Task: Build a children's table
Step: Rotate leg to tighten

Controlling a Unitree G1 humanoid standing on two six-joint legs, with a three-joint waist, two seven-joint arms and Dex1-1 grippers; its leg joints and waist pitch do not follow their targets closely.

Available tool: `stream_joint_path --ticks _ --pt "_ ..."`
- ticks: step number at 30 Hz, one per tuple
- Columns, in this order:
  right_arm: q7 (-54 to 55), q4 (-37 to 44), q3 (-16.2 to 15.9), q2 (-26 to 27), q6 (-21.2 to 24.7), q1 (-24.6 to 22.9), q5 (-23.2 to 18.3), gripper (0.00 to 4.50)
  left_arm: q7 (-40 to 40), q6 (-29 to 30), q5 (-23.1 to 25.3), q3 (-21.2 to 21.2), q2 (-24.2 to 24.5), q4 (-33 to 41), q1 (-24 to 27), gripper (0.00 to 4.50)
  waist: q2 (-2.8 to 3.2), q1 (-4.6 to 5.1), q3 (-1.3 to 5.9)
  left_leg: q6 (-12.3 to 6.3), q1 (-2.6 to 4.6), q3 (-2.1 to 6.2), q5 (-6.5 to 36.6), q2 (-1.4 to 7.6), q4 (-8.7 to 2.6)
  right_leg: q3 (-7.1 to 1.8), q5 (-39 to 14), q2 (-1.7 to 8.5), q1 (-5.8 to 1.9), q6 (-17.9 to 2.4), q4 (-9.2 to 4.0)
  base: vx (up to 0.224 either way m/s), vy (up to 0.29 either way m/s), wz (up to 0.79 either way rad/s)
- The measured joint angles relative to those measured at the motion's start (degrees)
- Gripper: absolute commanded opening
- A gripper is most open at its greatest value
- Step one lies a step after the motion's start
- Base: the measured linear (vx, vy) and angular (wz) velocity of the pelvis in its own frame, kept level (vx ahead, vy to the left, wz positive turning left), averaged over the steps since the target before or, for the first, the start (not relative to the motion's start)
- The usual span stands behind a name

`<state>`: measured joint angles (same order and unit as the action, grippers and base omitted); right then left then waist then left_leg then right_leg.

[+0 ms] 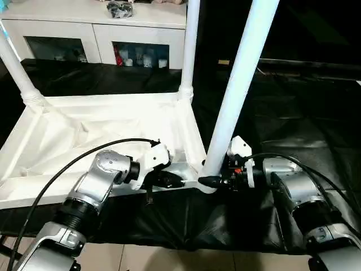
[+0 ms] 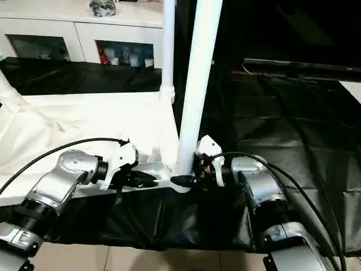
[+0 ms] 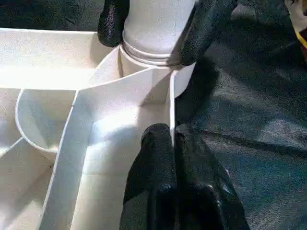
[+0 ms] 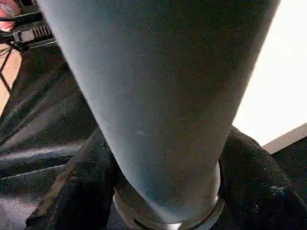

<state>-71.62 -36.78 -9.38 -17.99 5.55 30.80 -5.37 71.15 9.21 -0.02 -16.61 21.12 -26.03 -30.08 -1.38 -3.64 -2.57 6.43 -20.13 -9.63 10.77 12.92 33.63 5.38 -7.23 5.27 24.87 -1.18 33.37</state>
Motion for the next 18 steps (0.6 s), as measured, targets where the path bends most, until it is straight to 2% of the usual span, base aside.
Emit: stream_joint_path --ticks 4,5,9,15,18 --pt "0.4 1.0 0.3 0.0 0.6 -0.7 0.0 2.62 -0.2 0.0 0.1 0.0 -0.2 -0.1 0.0 0.0 -0.03 -0.09 0.01 0.0 -0.01 0.0 0.0 0.0 -0.02 -0.01 0.0 0.0 -0.02 0.0 0.03 0.0 0.0 0.0" --pt "2.8 0.8 1.2 0.8 0.9 -1.0 0.0 2.62 -1.9 0.0 0.8 0.4 -1.0 -0.4 0.0 0.0 -0.07 -0.06 0.04 0.0 0.01 0.0 0.0 0.0 -0.02 -0.01 0.0 0.0 -0.07 0.0 0.04 0.0 0.0 0.0" --pt "18.5 -2.5 6.1 6.1 1.1 0.0 0.7 2.61 -11.9 1.3 2.9 1.9 -4.8 -4.1 -2.3 0.0 -0.12 0.55 0.02 0.02 0.04 0.0 0.0 -0.04 0.12 -0.03 0.0 0.01 -0.05 0.1 0.03 0.0 0.0 0.0" --pt "35.2 -7.1 9.8 11.5 0.9 3.0 0.9 2.61 -22.0 4.3 4.6 2.8 -9.5 -6.7 -4.5 0.0 -0.1 1.62 0.02 0.01 -0.05 0.03 0.0 -0.05 0.15 0.05 -0.1 0.01 0.0 0.1 -0.23 0.0 0.0 0.0" --pt "43.5 -9.1 11.7 14.4 0.7 4.8 1.6 2.61 -26.5 5.0 6.0 3.2 -11.8 -7.8 -5.5 0.0 -0.04 1.82 0.04 0.01 -0.06 0.02 0.0 -0.05 0.15 0.03 -0.1 0.01 0.0 0.1 -0.23 0.0 0.0 0.0"
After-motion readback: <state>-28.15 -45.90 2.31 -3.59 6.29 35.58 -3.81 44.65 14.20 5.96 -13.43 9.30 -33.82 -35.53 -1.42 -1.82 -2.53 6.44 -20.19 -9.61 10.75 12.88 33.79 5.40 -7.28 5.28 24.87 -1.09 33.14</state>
